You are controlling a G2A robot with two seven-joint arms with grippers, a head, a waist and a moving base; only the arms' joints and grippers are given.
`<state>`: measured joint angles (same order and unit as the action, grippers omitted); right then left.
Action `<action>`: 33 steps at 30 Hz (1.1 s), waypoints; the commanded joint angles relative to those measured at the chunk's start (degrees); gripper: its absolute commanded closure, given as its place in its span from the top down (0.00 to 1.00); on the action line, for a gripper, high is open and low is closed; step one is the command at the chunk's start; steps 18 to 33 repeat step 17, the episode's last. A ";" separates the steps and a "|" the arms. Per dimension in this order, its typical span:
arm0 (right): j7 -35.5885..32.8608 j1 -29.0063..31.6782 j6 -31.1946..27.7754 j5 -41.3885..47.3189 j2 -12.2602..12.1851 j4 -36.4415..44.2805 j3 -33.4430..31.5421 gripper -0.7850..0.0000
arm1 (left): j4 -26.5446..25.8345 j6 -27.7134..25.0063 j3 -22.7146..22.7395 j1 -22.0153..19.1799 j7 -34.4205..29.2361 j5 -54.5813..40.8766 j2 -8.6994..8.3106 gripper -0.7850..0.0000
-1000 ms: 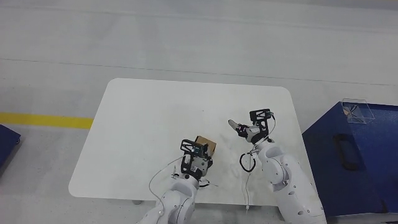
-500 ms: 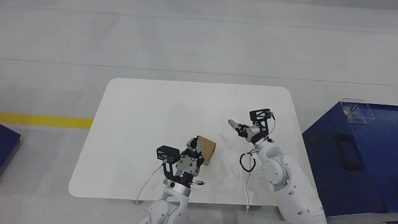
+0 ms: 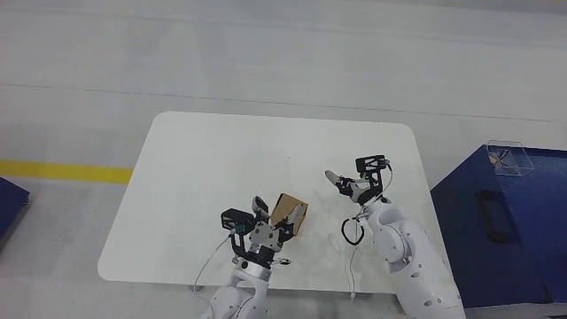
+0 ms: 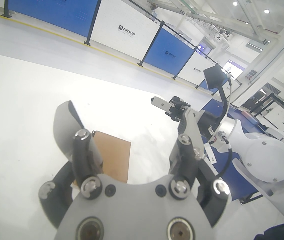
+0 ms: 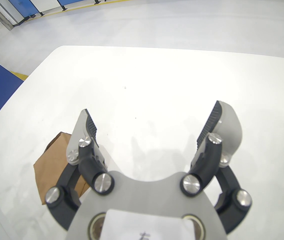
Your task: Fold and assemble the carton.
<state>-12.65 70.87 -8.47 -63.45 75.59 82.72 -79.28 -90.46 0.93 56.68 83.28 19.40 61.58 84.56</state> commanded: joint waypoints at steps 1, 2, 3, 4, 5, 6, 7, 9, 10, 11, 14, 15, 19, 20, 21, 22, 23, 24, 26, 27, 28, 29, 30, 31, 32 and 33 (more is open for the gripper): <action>0.00 0.00 0.00 0.00 0.00 0.00 0.00 1.00 | 0.00 0.00 0.00 0.00 0.00 0.00 0.00 0.92; 0.00 0.00 0.00 0.00 0.00 0.00 0.00 1.00 | 0.00 0.00 0.00 0.00 0.00 0.00 0.00 0.93; 0.00 0.00 0.00 0.00 0.00 0.00 0.00 1.00 | 0.00 0.00 0.00 0.00 0.00 0.00 0.00 0.94; 0.00 0.00 0.00 0.00 0.00 0.00 0.00 1.00 | 0.00 0.00 0.00 0.00 0.00 0.00 0.00 0.94; 0.00 0.00 0.00 0.00 0.00 0.00 0.00 1.00 | 0.00 0.00 0.00 0.00 0.00 0.00 0.00 0.94; 0.00 0.00 0.00 0.00 0.00 0.00 0.00 1.00 | 0.00 0.00 0.00 0.00 0.00 0.00 0.00 0.94; 0.00 0.00 0.00 0.00 0.00 0.00 0.00 1.00 | 0.00 0.00 0.00 0.00 0.00 0.00 0.00 0.94; 0.00 0.00 0.00 0.00 0.00 0.00 0.00 1.00 | 0.00 0.00 0.00 0.00 0.00 0.00 0.00 0.94; 0.00 0.00 0.00 0.00 0.00 0.00 0.00 1.00 | 0.00 0.00 0.00 0.00 0.00 0.00 0.00 0.94; 0.00 0.00 0.00 0.00 0.00 0.00 0.00 1.00 | 0.00 0.00 0.00 0.00 0.00 0.00 0.00 0.94; 0.00 0.00 0.00 0.00 0.00 0.00 0.00 1.00 | 0.00 0.00 0.00 0.00 0.00 0.00 0.00 0.94; 0.00 0.00 0.00 0.00 0.00 0.00 0.00 1.00 | 0.00 0.00 0.00 0.00 0.00 0.00 0.00 0.94; 0.00 0.00 0.00 0.00 0.00 0.00 0.00 1.00 | 0.00 0.00 0.00 0.00 0.00 0.00 0.00 0.94; 0.00 0.00 0.00 0.00 0.00 0.00 0.00 1.00 | 0.00 0.00 0.00 0.00 0.00 0.00 0.00 0.94; 0.00 0.00 0.00 0.00 0.00 0.00 0.00 1.00 | 0.00 0.00 0.00 0.00 0.00 0.00 0.00 0.94; 0.00 0.00 0.00 0.00 0.00 0.00 0.00 1.00 | 0.00 0.00 0.00 0.00 0.00 0.00 0.00 0.94; 0.00 0.00 0.00 0.00 0.00 0.00 0.00 1.00 | 0.00 0.00 0.00 0.00 0.00 0.00 0.00 0.94; 0.00 0.00 0.00 0.00 0.00 0.00 0.00 1.00 | 0.00 0.00 0.00 0.00 0.00 0.00 0.00 0.94; 0.00 0.00 0.00 0.00 0.00 0.00 0.00 1.00 | 0.00 0.00 0.00 0.00 0.00 0.00 0.00 0.94; 0.00 0.00 0.00 0.00 0.00 0.00 0.00 1.00 | 0.00 0.00 0.00 0.00 0.00 0.00 0.00 0.94; 0.00 0.00 0.00 0.00 0.00 0.00 0.00 1.00 | 0.00 0.00 0.00 0.00 0.00 0.00 0.00 0.94; 0.00 0.00 0.00 0.00 0.00 0.00 0.00 1.00 | 0.00 0.00 0.00 0.00 0.00 0.00 0.00 0.94; 0.00 0.00 0.00 0.00 0.00 0.00 0.00 1.00 | 0.00 0.00 0.00 0.00 0.00 0.00 0.00 0.94; 0.00 0.00 0.00 0.00 0.00 0.00 0.00 1.00 | 0.00 0.00 0.00 0.00 0.00 0.00 0.00 0.94; 0.00 0.00 0.00 0.00 0.00 0.00 0.00 1.00 | 0.00 0.00 0.00 0.00 0.00 0.00 0.00 0.94; 0.00 0.00 0.00 0.00 0.00 0.00 0.00 1.00 | 0.00 0.00 0.00 0.00 0.00 0.00 0.00 0.94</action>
